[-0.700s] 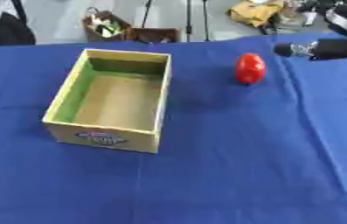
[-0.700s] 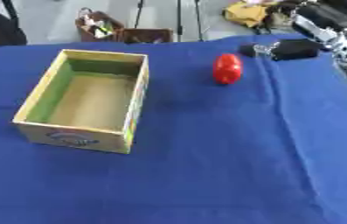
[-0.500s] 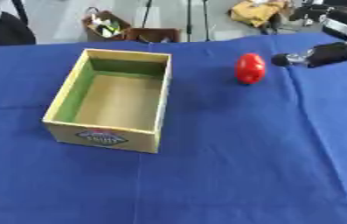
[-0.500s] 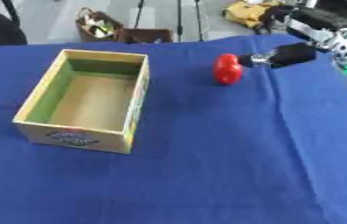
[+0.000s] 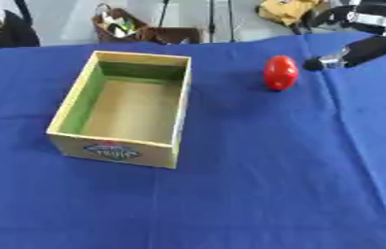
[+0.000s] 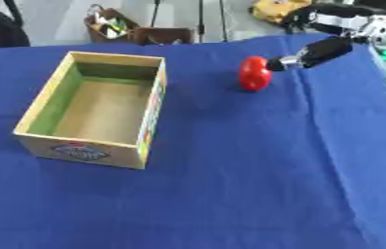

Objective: Pick up objects on the table and place them in the box.

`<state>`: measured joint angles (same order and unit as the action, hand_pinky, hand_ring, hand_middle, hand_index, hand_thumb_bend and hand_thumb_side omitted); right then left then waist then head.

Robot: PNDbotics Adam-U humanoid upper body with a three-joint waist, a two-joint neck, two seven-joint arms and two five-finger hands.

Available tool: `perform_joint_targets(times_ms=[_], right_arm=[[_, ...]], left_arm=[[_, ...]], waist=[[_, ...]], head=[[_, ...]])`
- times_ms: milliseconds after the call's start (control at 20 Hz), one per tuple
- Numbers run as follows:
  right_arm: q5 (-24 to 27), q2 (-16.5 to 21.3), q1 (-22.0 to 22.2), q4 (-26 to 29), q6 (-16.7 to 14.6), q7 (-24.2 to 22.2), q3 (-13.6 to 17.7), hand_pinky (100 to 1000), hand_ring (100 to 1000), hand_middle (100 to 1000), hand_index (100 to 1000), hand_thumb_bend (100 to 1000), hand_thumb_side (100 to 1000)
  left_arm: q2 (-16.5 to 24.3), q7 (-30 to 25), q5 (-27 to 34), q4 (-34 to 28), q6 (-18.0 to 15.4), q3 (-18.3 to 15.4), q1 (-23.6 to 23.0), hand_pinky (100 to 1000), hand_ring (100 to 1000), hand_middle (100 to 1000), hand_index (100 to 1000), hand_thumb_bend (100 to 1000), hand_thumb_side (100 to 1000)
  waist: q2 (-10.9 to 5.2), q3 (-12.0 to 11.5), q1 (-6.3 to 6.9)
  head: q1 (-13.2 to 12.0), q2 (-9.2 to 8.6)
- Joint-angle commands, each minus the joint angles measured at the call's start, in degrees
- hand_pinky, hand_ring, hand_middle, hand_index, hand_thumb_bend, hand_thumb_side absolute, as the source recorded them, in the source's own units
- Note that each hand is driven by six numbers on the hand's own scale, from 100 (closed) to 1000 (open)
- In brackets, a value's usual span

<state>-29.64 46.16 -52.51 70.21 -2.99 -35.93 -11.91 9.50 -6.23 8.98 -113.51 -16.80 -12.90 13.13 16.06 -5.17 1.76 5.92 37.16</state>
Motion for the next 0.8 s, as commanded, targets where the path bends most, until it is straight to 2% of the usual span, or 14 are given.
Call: perform_joint_targets(times_ms=[50, 400, 800], right_arm=[[-1.6, 1.0, -2.1, -2.0, -2.1, -0.4, 1.1, 961, 1000, 979, 1000, 574, 677], [-4.0, 0.8, -3.5, -3.7, -4.0, 0.5, 1.4, 954, 1000, 983, 1000, 565, 662], [-6.4, 0.2, -5.0, -5.8, -4.8, 2.1, 2.4, 940, 1000, 978, 1000, 582, 672]], left_arm=[[0.8, -0.2, -0.1, -0.6, -0.4, -0.1, 0.2, 187, 364, 390, 723, 100, 799], [0.8, -0.5, -0.1, -0.1, -0.8, -0.3, 0.3, 180, 360, 387, 722, 100, 799], [0.8, -0.8, 0.1, 0.2, -1.2, -0.2, 0.6, 176, 358, 386, 722, 100, 797]], waist=[[-0.43, -0.3, 0.07], [1.52, -0.8, 0.79], [2.94, -1.8, 1.35]], head=[[-0.2, -0.23], [-1.6, -0.45], [-0.9, -3.44]])
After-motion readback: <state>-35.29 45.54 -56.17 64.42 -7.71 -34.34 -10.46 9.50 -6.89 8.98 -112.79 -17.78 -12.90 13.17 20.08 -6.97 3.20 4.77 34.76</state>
